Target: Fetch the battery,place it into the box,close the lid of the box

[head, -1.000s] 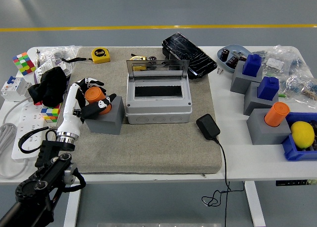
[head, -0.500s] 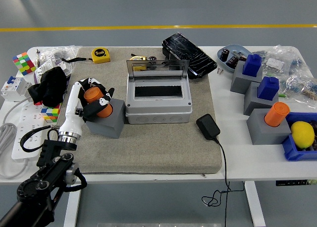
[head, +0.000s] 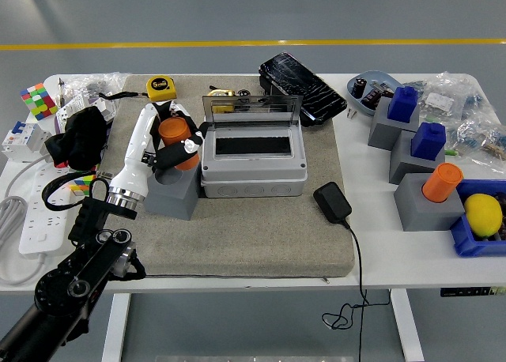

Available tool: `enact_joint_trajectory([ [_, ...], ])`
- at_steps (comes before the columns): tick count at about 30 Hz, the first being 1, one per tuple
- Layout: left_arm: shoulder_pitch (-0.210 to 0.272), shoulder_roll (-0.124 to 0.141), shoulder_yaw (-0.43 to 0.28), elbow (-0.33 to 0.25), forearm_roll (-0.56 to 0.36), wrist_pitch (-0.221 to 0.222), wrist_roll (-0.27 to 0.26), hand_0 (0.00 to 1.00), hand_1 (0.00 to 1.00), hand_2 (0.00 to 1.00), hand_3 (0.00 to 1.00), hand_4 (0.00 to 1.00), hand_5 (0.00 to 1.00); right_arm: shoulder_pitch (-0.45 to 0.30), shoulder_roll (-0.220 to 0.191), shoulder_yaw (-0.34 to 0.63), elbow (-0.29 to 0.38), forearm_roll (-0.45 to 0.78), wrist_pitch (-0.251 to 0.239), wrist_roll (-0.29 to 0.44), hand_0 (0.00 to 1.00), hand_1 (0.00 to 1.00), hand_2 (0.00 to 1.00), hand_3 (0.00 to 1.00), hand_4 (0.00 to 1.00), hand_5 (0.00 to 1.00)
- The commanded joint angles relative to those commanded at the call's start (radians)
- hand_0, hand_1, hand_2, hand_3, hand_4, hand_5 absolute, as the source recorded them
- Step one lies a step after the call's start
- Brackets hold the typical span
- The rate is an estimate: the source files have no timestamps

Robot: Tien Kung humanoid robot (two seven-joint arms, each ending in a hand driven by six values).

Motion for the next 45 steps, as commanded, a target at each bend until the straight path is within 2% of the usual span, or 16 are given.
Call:
enact_joint_trajectory([
  [2, -0.038, 0.027, 0.050, -0.028, 0.084, 0.006, 0.050, 0.195, 0.166, 0.207, 0.291, 0.405, 0.002, 0.000, 0.000, 0.001, 0.000, -0.001, 0.000, 0.000, 0.636, 0.643, 0.669, 0.573, 0.996, 0.521],
  [5, -0.085, 0.049, 0.111, -0.040, 0.172, 0.007, 0.096, 0.195, 0.166, 0.207, 0.291, 0.405, 0.002, 0.001, 0.000, -0.002, 0.000, 0.000, 0.000, 0.001, 0.636, 0.643, 0.669, 0.573, 0.996, 0.521],
  [9, -0.160, 0.057, 0.190, -0.024, 0.266, 0.002, 0.141, 0.193, 0.164, 0.209, 0.293, 0.411, 0.002, 0.005, -0.001, -0.008, 0.000, 0.001, 0.000, 0.001, 0.634, 0.643, 0.669, 0.572, 0.994, 0.521],
  [12, -0.211, 0.051, 0.237, 0.002, 0.318, -0.004, 0.173, 0.193, 0.164, 0.209, 0.293, 0.411, 0.002, 0.007, -0.001, -0.011, 0.000, 0.004, 0.000, 0.002, 0.634, 0.643, 0.669, 0.572, 0.994, 0.521],
  [16, -0.275, 0.027, 0.282, 0.042, 0.404, -0.010, 0.210, 0.194, 0.163, 0.210, 0.295, 0.418, 0.002, 0.009, -0.003, -0.014, 0.000, 0.007, 0.000, 0.001, 0.636, 0.642, 0.669, 0.572, 0.994, 0.519],
  [21, -0.331, -0.006, 0.313, 0.099, 0.486, -0.015, 0.230, 0.197, 0.166, 0.215, 0.303, 0.430, 0.002, 0.010, -0.004, -0.020, 0.000, 0.007, 0.000, 0.000, 0.634, 0.642, 0.668, 0.571, 0.994, 0.517],
  [23, -0.352, -0.010, 0.330, 0.124, 0.503, -0.017, 0.236, 0.197, 0.166, 0.215, 0.303, 0.430, 0.002, 0.010, -0.004, -0.024, 0.000, 0.010, 0.000, 0.001, 0.634, 0.642, 0.668, 0.571, 0.994, 0.517],
  [29, -0.393, -0.010, 0.366, 0.192, 0.562, -0.024, 0.256, 0.199, 0.171, 0.221, 0.314, 0.437, 0.002, 0.012, -0.004, -0.034, 0.000, 0.012, 0.001, 0.002, 0.633, 0.643, 0.668, 0.571, 0.993, 0.516],
  [37, -0.407, -0.010, 0.364, 0.242, 0.617, -0.011, 0.251, 0.215, 0.190, 0.230, 0.329, 0.462, 0.002, 0.014, -0.004, -0.039, 0.000, 0.016, 0.001, 0.002, 0.633, 0.642, 0.668, 0.571, 0.993, 0.516],
  [38, -0.406, -0.010, 0.362, 0.242, 0.616, -0.009, 0.249, 0.231, 0.331, 0.325, 0.417, 0.585, 0.002, 0.014, -0.005, -0.039, 0.000, 0.016, 0.001, 0.002, 0.633, 0.643, 0.669, 0.571, 0.993, 0.516],
  [43, -0.395, -0.010, 0.351, 0.239, 0.618, 0.010, 0.244, 0.231, 0.331, 0.325, 0.417, 0.585, 0.002, 0.014, -0.004, -0.040, 0.000, 0.012, 0.002, 0.002, 0.633, 0.643, 0.669, 0.571, 0.993, 0.516],
  [44, -0.393, -0.010, 0.352, 0.239, 0.617, 0.011, 0.242, 0.393, 0.647, 0.622, 0.723, 0.998, 0.002, 0.014, -0.004, -0.040, 0.000, 0.011, 0.002, 0.001, 0.634, 0.642, 0.668, 0.570, 0.993, 0.515],
  [45, -0.392, -0.010, 0.352, 0.239, 0.616, 0.013, 0.240, 0.393, 0.647, 0.622, 0.723, 0.998, 0.002, 0.014, -0.004, -0.041, 0.000, 0.012, 0.002, 0.002, 0.634, 0.642, 0.668, 0.570, 0.993, 0.515],
])
